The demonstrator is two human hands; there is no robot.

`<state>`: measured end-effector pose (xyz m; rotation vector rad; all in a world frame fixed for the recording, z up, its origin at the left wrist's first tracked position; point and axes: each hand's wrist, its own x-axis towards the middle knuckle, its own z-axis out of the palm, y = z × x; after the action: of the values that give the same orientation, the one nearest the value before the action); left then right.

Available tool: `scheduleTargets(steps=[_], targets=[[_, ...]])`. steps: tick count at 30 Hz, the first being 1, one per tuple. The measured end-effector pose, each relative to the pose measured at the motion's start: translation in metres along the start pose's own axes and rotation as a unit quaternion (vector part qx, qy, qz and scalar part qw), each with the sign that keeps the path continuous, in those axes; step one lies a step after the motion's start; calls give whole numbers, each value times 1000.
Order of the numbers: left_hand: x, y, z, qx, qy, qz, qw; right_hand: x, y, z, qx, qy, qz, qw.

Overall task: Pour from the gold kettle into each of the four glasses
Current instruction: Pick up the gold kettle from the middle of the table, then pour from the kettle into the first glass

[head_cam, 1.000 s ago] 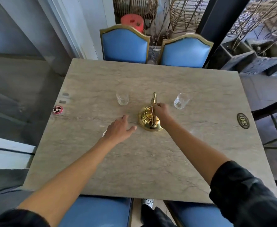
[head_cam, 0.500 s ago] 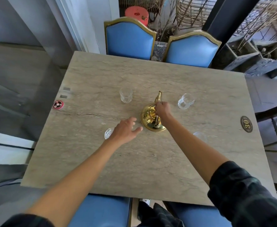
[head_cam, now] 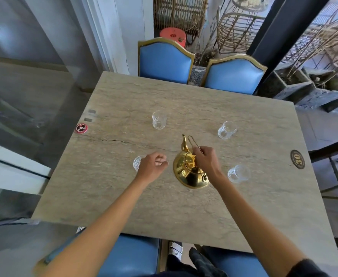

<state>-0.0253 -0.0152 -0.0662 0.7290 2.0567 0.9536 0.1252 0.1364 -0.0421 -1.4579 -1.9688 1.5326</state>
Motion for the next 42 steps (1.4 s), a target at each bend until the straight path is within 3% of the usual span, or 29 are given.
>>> scheduleTargets(steps=[8, 11, 18, 27, 42], targets=[[-41, -17, 22, -55, -81, -86, 991, -69, -20, 3, -96, -32, -85, 991], [-50, -26, 22, -130, -100, -109, 980, -84, -32, 12, -125, -58, -105, 985], [-55, -59, 10, -226, -79, -127, 963, -98, -56, 42, -177, -103, -124, 971], [-63, -73, 2, -316, -106, -124, 935, -95, -73, 77, -222, -122, -93, 963], [-52, -88, 5, -346, -137, -182, 910, -78, -72, 102, -252, -110, -77, 958]])
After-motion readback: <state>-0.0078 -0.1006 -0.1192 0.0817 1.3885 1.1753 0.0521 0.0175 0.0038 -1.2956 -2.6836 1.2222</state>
